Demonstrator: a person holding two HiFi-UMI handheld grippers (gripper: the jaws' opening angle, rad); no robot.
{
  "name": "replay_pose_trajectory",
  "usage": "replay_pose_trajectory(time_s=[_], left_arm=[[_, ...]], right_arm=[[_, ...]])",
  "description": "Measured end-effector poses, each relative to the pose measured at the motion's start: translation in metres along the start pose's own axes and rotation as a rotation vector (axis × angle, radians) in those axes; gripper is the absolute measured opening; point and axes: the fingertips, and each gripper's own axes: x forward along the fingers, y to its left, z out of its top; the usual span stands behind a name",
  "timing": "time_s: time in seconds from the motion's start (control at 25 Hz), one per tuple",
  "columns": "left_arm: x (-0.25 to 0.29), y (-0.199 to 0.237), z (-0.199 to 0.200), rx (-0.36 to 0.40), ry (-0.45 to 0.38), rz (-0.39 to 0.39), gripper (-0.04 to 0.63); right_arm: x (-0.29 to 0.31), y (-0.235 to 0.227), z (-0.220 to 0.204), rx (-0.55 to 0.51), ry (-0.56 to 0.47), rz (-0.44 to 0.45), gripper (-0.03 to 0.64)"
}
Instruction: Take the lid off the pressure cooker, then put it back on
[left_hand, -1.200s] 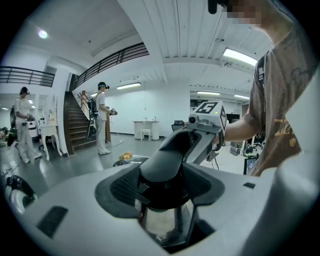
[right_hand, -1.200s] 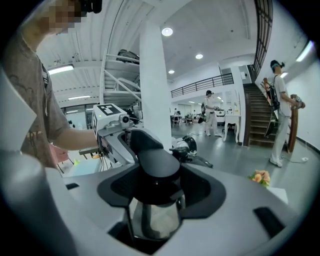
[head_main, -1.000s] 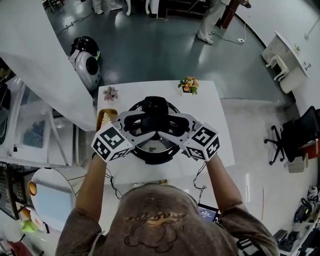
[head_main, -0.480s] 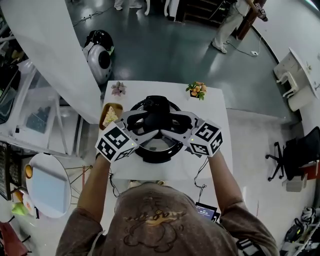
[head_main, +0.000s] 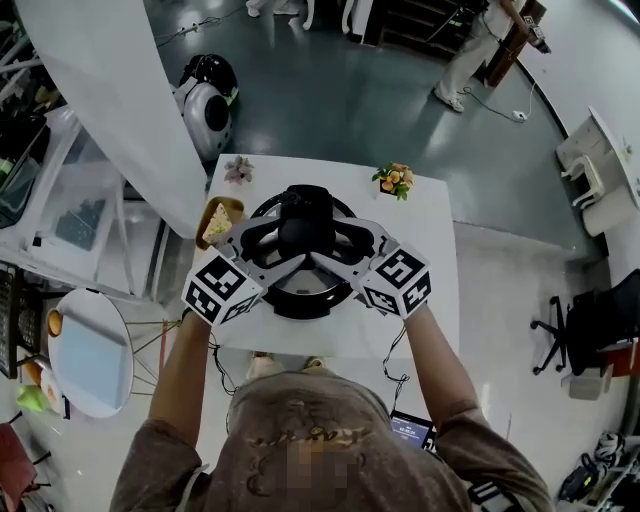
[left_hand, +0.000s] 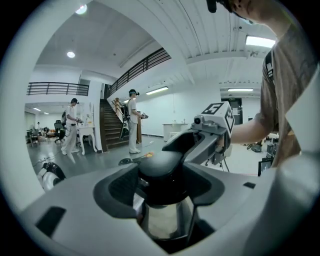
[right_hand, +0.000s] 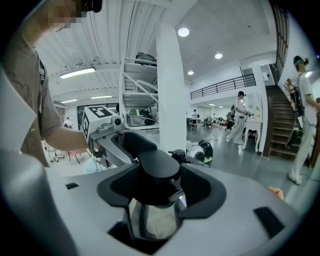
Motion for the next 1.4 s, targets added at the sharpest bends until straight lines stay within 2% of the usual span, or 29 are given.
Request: replay_pose_trajectory(time_s=[0.28,0.48,0.72,1.2,1.4], left_arm=[[-0.029,-0.009,0.004,-0.062,-0.058,0.13,0.272],[-0.048,-0.018,0.007,-0.092,-0.085,0.154,0.261],[-0.068,-0.036,0.008,-0.107,-0.117,0.117,0.256],[-0.13,-0.099,-0.008,-0.089,-0.139,-0.021,0.256],[-0.148,-0.124,-0.01,-0.082,-0.147,-0.044,0.256]], right_arm=[[-0.016,0.003,0.003,0.013,-0.074,0.006,0.244],[-0.027,0.014,0.003,0.038,-0.115,-0.004,0.233],[-0.035,0.04,0.003,0.06,-0.14,-0.046,0.229],[-0.073,0.128,-0.01,0.124,-0.132,-0.226,0.215],[-0.092,0.159,-0.017,0.144,-0.133,-0.275,0.212]])
